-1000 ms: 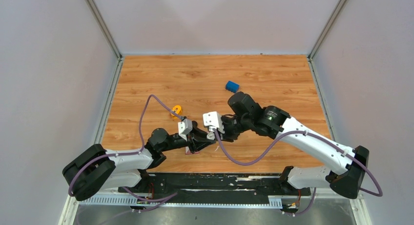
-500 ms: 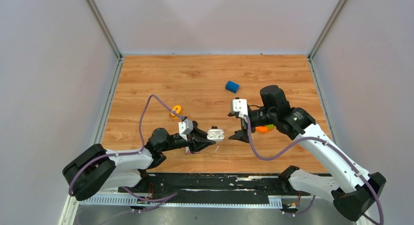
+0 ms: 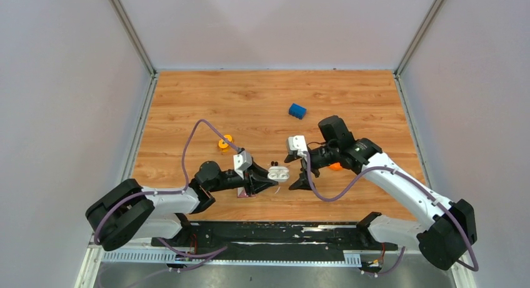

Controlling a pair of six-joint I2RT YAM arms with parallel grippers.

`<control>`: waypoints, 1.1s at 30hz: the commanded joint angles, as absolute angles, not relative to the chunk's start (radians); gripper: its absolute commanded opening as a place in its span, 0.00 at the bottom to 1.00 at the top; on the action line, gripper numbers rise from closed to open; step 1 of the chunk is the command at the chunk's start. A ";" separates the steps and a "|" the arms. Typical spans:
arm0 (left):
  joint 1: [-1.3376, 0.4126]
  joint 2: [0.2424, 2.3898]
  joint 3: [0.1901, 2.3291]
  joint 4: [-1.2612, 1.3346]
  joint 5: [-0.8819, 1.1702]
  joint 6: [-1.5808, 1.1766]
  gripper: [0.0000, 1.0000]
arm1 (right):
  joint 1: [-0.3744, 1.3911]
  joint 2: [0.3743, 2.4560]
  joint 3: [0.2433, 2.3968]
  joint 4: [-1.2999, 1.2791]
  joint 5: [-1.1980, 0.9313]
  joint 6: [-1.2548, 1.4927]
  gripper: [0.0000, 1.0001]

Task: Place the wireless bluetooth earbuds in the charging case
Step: Close the charging case, then place the charging case at the center of the board.

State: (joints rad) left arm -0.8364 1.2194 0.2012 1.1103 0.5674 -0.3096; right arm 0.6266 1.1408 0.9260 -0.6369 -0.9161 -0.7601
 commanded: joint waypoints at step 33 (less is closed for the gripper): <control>-0.834 1.263 0.302 0.901 0.309 -0.354 0.01 | 0.627 1.112 0.925 -0.383 -0.586 -0.553 0.90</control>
State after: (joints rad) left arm -0.8364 1.2903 0.2470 0.9882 0.4530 -0.3428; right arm 0.7055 1.1362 0.9051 -0.5274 -0.6399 -0.7067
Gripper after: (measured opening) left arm 0.363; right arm 0.898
